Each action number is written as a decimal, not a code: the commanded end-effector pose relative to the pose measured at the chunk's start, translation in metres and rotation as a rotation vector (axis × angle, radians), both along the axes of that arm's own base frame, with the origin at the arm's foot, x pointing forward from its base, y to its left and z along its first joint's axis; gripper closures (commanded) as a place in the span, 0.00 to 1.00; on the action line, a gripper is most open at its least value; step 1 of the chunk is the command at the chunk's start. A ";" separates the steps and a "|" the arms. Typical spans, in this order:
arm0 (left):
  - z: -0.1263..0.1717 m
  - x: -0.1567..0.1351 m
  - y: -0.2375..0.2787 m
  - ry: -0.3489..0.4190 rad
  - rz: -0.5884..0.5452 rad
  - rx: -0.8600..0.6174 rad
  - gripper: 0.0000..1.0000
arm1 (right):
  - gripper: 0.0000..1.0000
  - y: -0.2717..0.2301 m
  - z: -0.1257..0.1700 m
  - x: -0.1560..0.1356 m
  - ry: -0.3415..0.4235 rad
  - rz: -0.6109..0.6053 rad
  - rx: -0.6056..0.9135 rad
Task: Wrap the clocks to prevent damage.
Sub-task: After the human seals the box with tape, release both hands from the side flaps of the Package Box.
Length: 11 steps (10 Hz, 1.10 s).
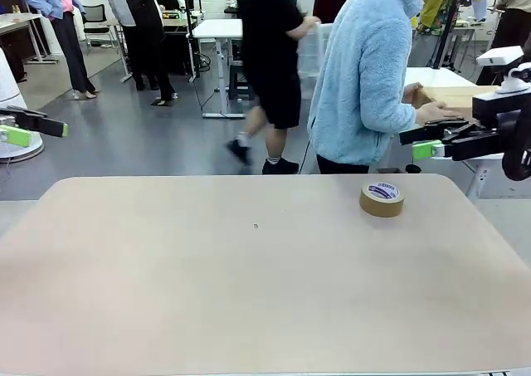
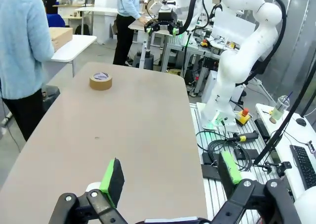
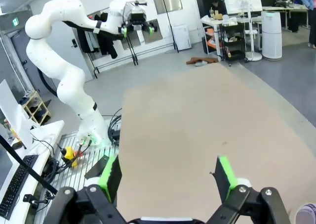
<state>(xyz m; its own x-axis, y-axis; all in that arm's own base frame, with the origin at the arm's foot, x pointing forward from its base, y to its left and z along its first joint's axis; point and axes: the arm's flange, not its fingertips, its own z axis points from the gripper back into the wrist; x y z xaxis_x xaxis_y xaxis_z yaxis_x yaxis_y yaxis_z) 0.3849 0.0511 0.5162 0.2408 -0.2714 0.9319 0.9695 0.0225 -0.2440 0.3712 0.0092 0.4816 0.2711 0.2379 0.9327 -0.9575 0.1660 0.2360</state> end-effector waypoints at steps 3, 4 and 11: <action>0.007 -0.003 0.005 -0.019 0.003 0.003 0.00 | 0.00 0.001 0.001 0.001 -0.005 -0.006 -0.015; 0.007 -0.003 0.005 -0.019 0.003 0.003 0.00 | 0.00 0.001 0.001 0.001 -0.005 -0.006 -0.015; 0.007 -0.003 0.005 -0.019 0.003 0.003 0.00 | 0.00 0.001 0.001 0.001 -0.005 -0.006 -0.015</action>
<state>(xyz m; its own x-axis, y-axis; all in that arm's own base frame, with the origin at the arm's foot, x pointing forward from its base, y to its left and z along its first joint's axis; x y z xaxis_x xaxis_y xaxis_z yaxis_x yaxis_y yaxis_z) 0.3827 0.0561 0.5206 0.2207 -0.2939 0.9300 0.9745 0.0268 -0.2228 0.3734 0.0112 0.4845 0.2639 0.2591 0.9291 -0.9582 0.1811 0.2216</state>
